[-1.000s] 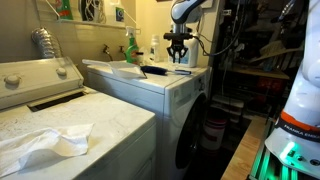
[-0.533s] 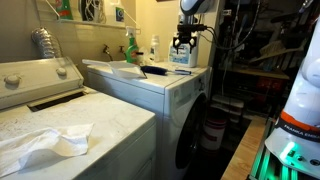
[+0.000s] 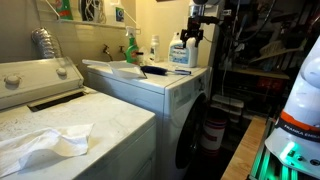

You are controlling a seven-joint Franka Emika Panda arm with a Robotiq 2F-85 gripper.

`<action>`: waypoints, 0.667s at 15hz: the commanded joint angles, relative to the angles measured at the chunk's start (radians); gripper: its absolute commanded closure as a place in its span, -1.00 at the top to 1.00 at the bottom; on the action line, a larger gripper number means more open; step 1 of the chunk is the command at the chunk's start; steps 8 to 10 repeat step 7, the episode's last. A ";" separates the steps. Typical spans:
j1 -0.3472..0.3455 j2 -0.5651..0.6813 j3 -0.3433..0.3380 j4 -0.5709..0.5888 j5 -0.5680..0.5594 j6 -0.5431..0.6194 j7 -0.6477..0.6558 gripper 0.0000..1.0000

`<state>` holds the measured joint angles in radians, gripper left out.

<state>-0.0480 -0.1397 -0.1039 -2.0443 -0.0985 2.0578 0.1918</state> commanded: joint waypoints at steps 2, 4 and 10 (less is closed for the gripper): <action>-0.011 -0.091 -0.016 -0.078 0.074 -0.078 -0.293 1.00; -0.015 -0.092 -0.028 -0.096 0.081 -0.076 -0.378 1.00; -0.018 -0.067 -0.014 -0.065 0.061 -0.071 -0.338 1.00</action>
